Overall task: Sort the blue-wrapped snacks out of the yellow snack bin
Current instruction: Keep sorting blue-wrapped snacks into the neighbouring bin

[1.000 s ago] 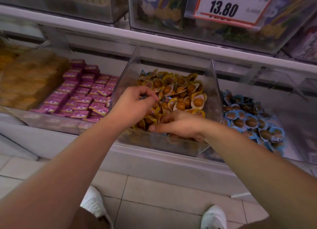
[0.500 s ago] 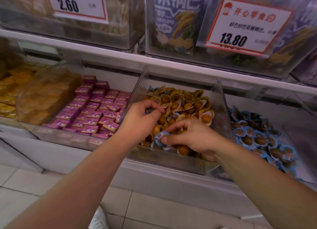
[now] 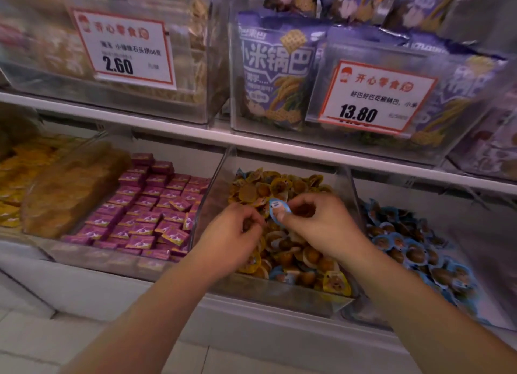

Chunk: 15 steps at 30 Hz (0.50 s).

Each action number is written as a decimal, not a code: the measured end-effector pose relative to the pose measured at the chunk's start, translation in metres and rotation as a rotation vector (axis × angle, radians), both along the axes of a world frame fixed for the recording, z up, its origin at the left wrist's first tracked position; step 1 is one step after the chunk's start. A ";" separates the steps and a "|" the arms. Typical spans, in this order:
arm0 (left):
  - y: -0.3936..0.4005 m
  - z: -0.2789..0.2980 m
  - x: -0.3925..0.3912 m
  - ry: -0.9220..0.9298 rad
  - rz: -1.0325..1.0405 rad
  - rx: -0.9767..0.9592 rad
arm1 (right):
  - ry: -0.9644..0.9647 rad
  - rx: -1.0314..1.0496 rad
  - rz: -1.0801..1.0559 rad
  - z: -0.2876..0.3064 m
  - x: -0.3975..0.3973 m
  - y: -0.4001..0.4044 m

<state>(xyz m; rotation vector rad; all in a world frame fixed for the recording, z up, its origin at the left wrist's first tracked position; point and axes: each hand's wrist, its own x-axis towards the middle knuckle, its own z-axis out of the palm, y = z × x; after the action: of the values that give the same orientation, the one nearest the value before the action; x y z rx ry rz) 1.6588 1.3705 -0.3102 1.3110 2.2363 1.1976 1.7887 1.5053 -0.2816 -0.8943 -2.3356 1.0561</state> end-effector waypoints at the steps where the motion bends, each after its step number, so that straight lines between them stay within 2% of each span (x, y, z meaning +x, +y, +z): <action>1: 0.001 0.002 0.001 -0.077 0.018 0.034 | 0.023 0.038 0.039 0.004 0.003 0.001; 3: 0.003 0.008 0.002 -0.334 0.052 0.139 | 0.096 -0.028 0.133 0.009 0.008 -0.002; 5: 0.002 0.013 0.006 -0.551 -0.007 0.205 | 0.091 -0.059 0.226 0.007 0.008 -0.011; 7: 0.003 0.012 0.011 -0.549 -0.058 0.220 | 0.059 -0.007 0.292 0.000 0.007 -0.019; 9: 0.004 0.009 0.012 -0.519 0.000 0.249 | 0.008 0.014 0.274 -0.001 0.005 -0.022; 11: 0.005 0.008 0.008 -0.535 0.097 0.286 | -0.118 -0.010 0.250 0.003 0.008 -0.016; 12: 0.005 0.008 0.005 -0.562 0.140 0.301 | -0.240 -0.010 0.299 0.005 0.011 -0.013; 15: 0.005 0.007 0.000 -0.693 0.192 0.318 | -0.550 0.133 0.574 0.002 0.020 -0.013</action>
<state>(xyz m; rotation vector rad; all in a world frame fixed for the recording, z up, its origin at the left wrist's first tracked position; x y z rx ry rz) 1.6586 1.3756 -0.3030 0.6136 1.7290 1.7936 1.8089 1.4925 -0.2800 -0.5063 -3.2080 0.9108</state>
